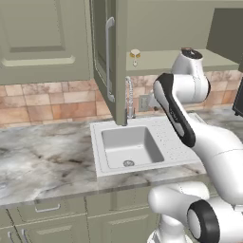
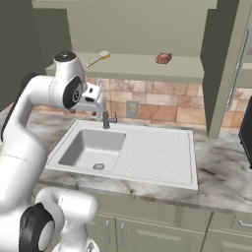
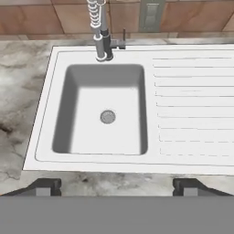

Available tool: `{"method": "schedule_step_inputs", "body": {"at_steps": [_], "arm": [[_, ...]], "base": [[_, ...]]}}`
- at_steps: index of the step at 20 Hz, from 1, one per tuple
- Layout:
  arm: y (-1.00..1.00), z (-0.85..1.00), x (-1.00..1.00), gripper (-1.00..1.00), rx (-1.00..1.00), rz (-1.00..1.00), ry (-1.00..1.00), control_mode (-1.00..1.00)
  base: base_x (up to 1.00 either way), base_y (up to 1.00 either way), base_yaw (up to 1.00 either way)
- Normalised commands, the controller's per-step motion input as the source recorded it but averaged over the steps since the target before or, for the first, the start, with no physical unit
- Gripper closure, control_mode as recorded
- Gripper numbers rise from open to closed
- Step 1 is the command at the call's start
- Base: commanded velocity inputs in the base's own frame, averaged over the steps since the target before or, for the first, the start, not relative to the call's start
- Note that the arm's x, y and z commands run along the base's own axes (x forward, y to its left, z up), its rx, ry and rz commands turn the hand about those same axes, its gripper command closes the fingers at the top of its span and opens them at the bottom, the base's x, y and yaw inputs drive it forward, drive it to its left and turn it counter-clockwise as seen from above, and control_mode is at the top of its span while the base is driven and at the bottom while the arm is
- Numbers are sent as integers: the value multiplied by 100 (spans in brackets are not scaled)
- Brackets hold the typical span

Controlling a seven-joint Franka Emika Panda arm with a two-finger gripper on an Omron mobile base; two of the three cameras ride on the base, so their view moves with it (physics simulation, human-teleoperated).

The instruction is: Locate and retrieve the dish brush and bar soap from the cabinet. Place them next to the sink.

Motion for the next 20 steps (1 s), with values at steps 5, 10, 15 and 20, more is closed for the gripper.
{"method": "schedule_step_inputs", "body": {"at_steps": [5, 10, 15, 20], "arm": [[7, 2, -5, -100, -2, 0, -21, -100], [19, 12, 1, -100, -3, 0, -7, -100], [1, 13, 2, -100, 2, -5, -2, -100], [6, 7, -3, -100, 6, -18, -8, -100]], "base": [[0, 0, 0], [0, 0, 0], [0, 0, 0], [0, 0, 0]]}}
